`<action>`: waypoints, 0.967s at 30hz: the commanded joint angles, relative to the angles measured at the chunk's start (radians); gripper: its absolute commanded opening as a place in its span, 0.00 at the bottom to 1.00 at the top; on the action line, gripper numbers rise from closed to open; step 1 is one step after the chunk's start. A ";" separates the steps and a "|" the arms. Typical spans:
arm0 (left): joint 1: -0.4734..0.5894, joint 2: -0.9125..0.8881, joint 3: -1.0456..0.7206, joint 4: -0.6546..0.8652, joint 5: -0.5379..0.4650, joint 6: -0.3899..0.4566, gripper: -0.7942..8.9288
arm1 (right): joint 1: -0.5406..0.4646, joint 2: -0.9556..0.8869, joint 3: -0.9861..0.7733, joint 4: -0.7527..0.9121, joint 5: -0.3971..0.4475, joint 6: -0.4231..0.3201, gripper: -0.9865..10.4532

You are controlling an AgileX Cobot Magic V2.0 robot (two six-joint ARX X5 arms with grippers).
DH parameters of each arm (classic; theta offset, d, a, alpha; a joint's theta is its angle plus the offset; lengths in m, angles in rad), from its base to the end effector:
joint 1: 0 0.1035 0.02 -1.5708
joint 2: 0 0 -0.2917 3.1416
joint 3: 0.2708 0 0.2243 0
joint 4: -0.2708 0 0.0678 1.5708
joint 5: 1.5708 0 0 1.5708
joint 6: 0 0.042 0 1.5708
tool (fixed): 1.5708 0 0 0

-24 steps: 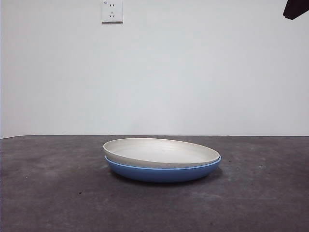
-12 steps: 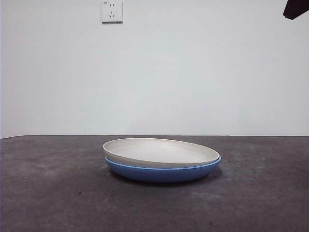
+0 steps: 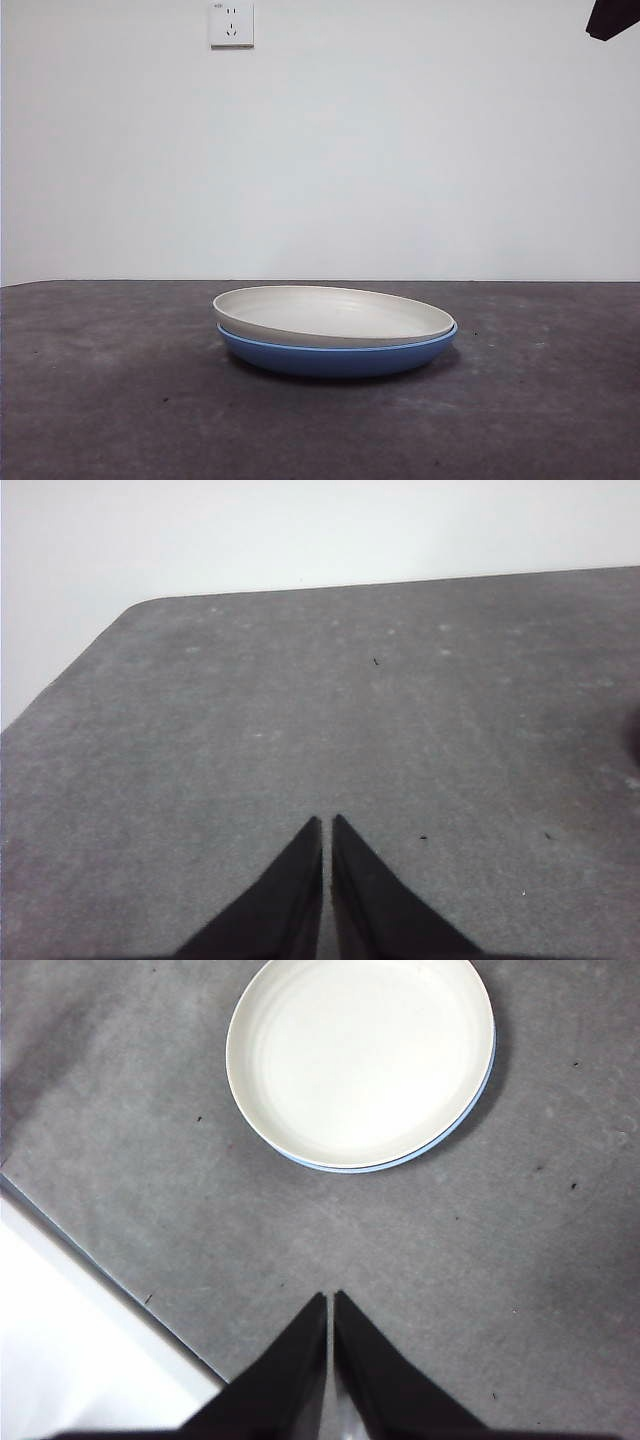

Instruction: Pick up the white plate, put it on the blue plate, put it on desk

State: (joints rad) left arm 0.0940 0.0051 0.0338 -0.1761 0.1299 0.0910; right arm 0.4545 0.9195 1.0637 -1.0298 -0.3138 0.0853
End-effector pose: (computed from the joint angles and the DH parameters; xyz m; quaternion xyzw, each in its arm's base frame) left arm 0.0512 -0.0006 0.1551 0.0371 0.0723 -0.0212 0.9965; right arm 0.0991 0.0628 0.3425 0.0056 0.4415 0.3201 0.8382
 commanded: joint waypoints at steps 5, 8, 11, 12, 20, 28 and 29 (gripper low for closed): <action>0.000 -0.002 -0.021 -0.004 0.000 -0.003 0.10 | 0.007 0.006 0.017 0.010 0.000 -0.007 0.09; 0.000 -0.002 -0.021 -0.004 0.000 -0.003 0.10 | 0.007 0.007 0.017 0.011 0.000 -0.007 0.09; 0.000 -0.002 -0.021 -0.004 0.000 -0.003 0.10 | 0.007 0.006 0.017 0.012 0.000 -0.007 0.09; 0.000 -0.002 -0.021 -0.004 0.000 -0.003 0.10 | 0.007 0.007 0.017 0.012 0.000 -0.007 0.09; 0.000 -0.002 -0.021 -0.004 0.000 -0.003 0.10 | 0.007 0.007 0.017 0.012 0.000 -0.007 0.09; 0.000 -0.002 -0.021 -0.004 0.000 -0.003 0.10 | -0.047 -0.033 0.015 0.044 0.030 -0.065 0.09; 0.000 -0.002 -0.021 -0.004 0.000 -0.003 0.10 | -0.071 -0.050 0.015 0.062 0.023 -0.077 0.09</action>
State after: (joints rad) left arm 0.0937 0.0051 0.0334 -0.1753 0.1295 0.0910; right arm 0.3996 0.8856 1.0634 -0.9871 -0.2924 0.0467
